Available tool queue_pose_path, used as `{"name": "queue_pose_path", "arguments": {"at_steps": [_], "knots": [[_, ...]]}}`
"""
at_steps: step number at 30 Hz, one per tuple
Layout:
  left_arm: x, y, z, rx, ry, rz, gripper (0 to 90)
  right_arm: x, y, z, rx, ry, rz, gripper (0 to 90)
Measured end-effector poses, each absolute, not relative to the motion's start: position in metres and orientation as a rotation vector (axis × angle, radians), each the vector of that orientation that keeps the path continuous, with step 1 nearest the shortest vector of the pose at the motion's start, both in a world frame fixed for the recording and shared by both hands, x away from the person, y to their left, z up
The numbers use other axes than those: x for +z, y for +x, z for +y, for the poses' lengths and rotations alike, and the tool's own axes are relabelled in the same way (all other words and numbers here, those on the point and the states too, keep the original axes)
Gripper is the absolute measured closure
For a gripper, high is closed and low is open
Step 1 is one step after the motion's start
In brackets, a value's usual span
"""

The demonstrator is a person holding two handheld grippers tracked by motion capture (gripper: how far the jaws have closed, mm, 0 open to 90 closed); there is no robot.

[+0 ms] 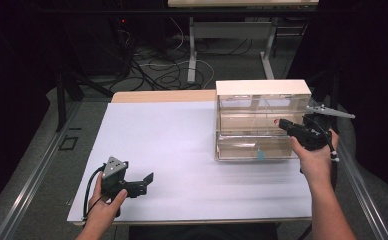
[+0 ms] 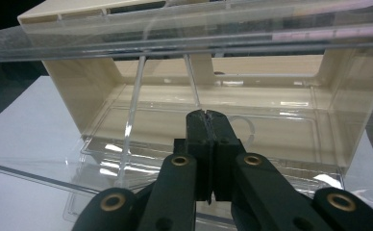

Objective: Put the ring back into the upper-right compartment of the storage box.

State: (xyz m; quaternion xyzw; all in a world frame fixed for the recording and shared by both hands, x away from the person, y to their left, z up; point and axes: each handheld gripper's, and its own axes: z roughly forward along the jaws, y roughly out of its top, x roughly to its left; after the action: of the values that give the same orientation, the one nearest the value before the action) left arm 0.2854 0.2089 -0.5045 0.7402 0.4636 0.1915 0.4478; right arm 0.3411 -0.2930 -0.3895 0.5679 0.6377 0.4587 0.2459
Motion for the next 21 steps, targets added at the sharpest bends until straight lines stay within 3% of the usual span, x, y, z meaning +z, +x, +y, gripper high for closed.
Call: {"name": "queue_pose_path", "arguments": {"at_steps": [14, 21], "knots": [[-0.5044, 0.2854, 0.209, 0.474, 1.832, 1.147, 0.2, -0.3923, 0.3424, -0.2909, 1.21, 1.529, 1.745, 88.7], [-0.5045, 0.2857, 0.2086, 0.47, 1.827, 1.15, 0.2, -0.3922, 0.3424, -0.2905, 1.214, 1.484, 1.741, 80.7]]}}
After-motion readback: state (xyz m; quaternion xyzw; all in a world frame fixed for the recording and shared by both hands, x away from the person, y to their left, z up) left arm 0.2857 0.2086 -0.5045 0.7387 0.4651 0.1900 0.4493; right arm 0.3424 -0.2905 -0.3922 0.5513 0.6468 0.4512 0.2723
